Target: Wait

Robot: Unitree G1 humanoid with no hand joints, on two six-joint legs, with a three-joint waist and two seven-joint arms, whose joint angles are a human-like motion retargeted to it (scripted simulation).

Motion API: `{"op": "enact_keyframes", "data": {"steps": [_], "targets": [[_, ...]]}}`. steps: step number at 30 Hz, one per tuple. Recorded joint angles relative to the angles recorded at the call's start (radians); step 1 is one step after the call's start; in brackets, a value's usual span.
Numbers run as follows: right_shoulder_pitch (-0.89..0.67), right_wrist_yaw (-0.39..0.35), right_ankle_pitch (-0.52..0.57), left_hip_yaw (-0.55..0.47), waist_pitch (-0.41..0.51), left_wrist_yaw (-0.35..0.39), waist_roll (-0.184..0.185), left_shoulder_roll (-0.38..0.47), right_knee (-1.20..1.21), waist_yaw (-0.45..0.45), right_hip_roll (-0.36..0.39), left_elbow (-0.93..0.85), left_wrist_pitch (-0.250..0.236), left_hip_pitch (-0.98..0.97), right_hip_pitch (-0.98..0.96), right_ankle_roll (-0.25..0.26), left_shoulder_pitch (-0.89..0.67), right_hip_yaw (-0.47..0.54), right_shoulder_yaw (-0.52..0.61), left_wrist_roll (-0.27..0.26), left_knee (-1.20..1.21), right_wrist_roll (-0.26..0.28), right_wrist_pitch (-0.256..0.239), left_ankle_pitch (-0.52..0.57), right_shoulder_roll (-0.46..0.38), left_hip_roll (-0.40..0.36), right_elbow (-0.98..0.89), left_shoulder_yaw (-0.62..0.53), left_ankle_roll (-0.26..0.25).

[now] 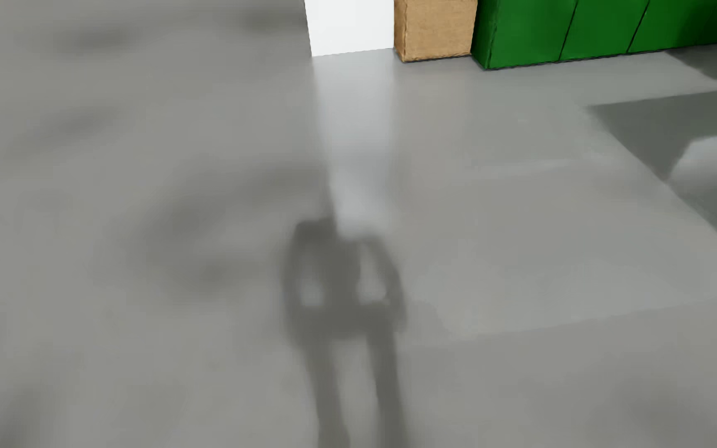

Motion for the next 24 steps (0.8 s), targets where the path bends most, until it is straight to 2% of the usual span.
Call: {"op": "enact_keyframes", "data": {"steps": [14, 24], "targets": [[-0.004, 0.000, -0.007, 0.000, -0.002, 0.000, 0.011, -0.007, 0.007, -0.002, 0.000, -0.003, 0.000, -0.002, -0.011, 0.000, -0.007, 0.000, 0.010, 0.000, -0.003, 0.000, 0.000, 0.001, 0.006, 0.000, 0.015, -0.010, 0.000], [-0.007, 0.000, -0.009, 0.000, -0.003, 0.000, 0.005, -0.004, 0.003, 0.001, 0.000, 0.005, 0.000, 0.000, -0.013, 0.000, -0.011, 0.000, 0.005, 0.000, -0.016, 0.000, 0.000, 0.008, 0.004, -0.001, 0.004, -0.014, 0.000]]}}
